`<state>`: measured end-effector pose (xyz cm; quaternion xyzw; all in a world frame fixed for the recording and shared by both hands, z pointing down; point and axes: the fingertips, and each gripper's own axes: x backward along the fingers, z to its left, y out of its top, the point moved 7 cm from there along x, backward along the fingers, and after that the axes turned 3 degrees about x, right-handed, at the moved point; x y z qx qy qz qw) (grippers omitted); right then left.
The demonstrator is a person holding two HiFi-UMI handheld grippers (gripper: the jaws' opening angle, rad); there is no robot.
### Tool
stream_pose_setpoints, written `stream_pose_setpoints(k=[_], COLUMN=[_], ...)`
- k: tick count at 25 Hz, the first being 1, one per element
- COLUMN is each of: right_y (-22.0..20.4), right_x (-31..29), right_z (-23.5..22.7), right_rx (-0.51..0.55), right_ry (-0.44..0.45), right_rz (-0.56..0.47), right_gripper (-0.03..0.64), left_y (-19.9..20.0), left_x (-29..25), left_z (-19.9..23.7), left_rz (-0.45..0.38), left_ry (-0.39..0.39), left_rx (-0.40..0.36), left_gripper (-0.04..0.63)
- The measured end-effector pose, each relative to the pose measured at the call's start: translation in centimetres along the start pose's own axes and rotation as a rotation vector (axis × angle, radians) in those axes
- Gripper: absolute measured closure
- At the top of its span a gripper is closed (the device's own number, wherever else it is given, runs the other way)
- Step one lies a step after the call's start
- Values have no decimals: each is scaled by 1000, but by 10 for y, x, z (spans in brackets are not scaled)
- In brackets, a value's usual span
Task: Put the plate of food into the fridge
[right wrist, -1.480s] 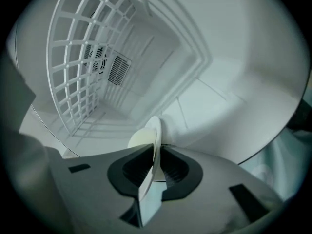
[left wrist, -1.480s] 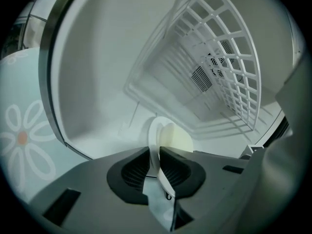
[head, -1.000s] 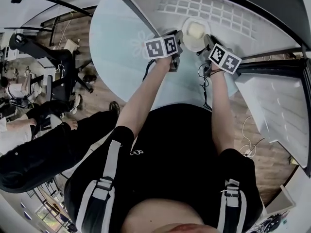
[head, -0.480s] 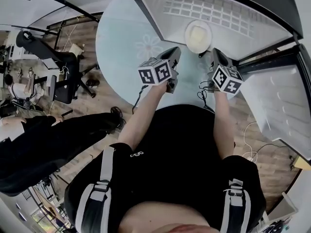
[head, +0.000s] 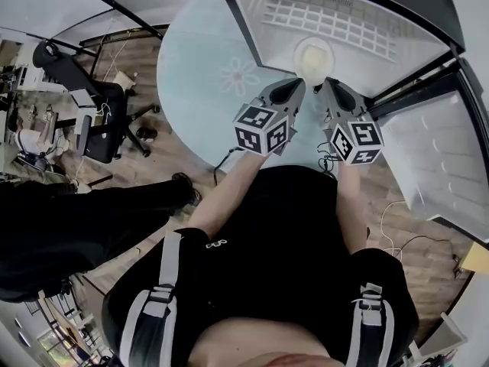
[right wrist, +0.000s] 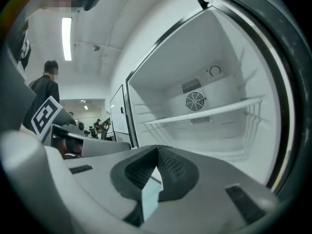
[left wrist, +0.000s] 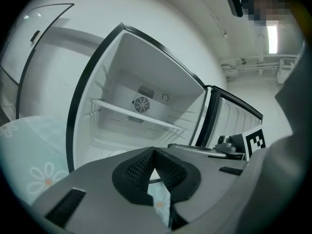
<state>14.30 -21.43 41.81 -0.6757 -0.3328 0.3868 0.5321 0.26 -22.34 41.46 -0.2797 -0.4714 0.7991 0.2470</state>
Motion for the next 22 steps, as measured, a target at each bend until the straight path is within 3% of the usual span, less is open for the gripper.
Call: stream_pose_setpoints(k=[5,22], right_y=[3,0], right_x=[3,-2], right_z=[10,6], right_rx=[61,121], right_ry=[2,-50], right_rz=[14,31], right_gripper=[615,615], left_y=[-7,-3], left_x=[2,-2], left_z=[-16,-9], left_rz=[-12,-9], left_ry=[16,47], left_rx=[-56,-24], left_gripper=[595,595])
